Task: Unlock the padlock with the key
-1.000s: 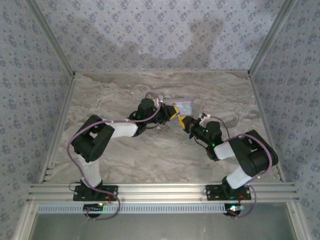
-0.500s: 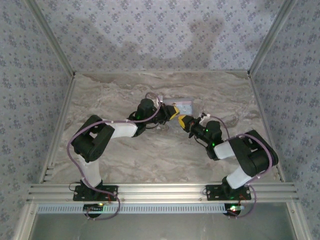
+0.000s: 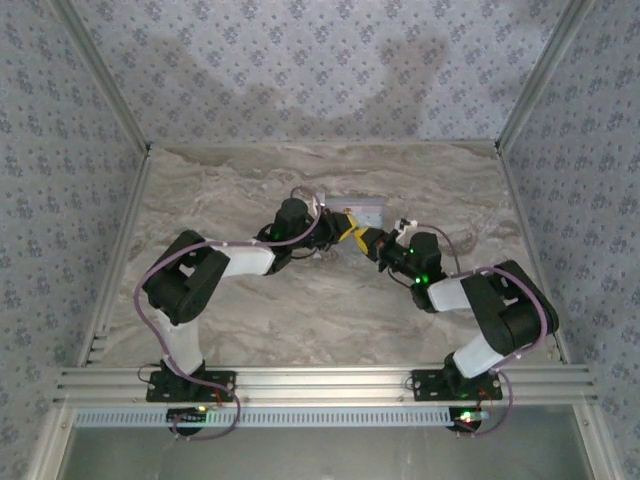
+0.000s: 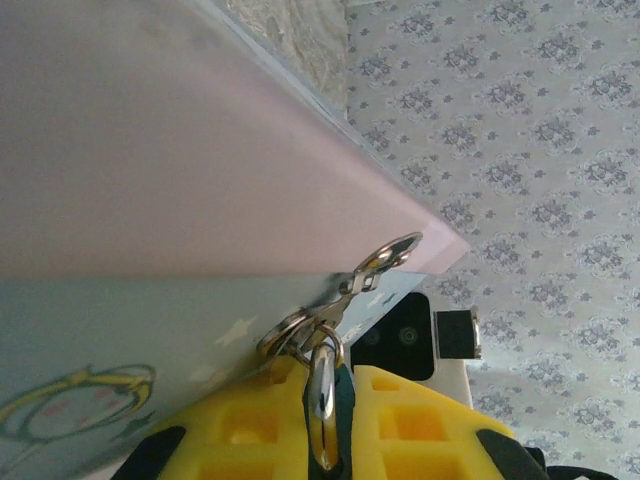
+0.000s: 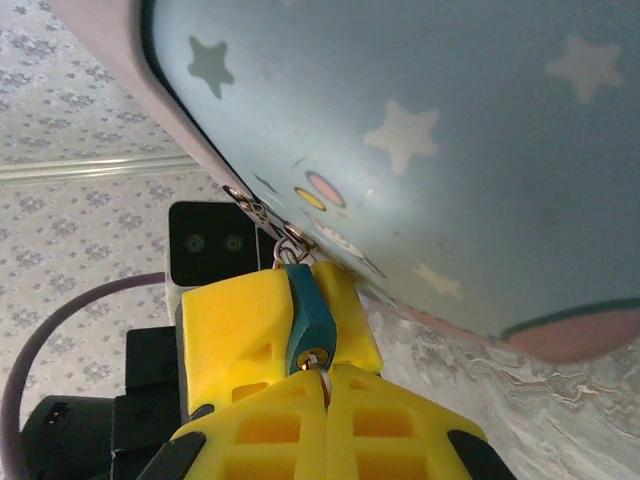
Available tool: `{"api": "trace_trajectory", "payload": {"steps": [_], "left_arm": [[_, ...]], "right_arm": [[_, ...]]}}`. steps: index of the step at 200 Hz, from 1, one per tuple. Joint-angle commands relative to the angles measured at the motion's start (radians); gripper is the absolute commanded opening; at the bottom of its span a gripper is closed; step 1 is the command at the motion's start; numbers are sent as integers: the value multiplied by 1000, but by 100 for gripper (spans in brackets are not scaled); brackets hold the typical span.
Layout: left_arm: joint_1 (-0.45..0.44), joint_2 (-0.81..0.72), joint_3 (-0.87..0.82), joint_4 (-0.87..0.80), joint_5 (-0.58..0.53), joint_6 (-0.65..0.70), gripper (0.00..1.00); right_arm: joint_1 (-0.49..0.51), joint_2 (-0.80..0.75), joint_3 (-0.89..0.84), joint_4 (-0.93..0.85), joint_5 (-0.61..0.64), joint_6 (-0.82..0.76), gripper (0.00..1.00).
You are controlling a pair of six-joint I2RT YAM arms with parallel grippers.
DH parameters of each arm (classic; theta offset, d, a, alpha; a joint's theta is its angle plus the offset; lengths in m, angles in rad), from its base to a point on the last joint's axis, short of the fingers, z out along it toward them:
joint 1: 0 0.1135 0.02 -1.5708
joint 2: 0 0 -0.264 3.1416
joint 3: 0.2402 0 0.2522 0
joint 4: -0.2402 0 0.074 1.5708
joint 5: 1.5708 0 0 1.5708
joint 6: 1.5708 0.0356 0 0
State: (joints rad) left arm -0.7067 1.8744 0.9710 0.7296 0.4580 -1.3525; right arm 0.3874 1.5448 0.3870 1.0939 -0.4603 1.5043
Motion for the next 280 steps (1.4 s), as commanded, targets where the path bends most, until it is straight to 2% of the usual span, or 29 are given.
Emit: {"api": "trace_trajectory", "payload": {"steps": [1,27,70,127,154,196,223,244,280], "left_arm": [[-116,-35,-8,75,219,1,0],[-129,-34,-16,98,215,-9,0],[-144,-40,-12,95,219,-10,0],[-166,-43,-21,96,217,-11,0],[-154,-60,-42,35,172,26,0],[-101,-77,-54,-56,121,101,0],[-79,-70,-53,-73,107,114,0],[-73,-66,-48,-86,95,124,0],[-72,-58,-46,-94,87,124,0]], "right_arm": [[-3,-22,60,-42,38,-65,0],[-9,21,75,51,8,-4,0],[-8,-31,96,-64,15,-50,0],[-9,-19,76,-79,4,-49,0],[-14,-30,40,-116,-15,-71,0],[-40,-82,-72,-181,-52,-117,16],[-68,-181,-119,-339,-73,-191,34],[-85,-313,-120,-561,-77,-290,41],[-103,-570,-69,-1007,-21,-510,46]]}}
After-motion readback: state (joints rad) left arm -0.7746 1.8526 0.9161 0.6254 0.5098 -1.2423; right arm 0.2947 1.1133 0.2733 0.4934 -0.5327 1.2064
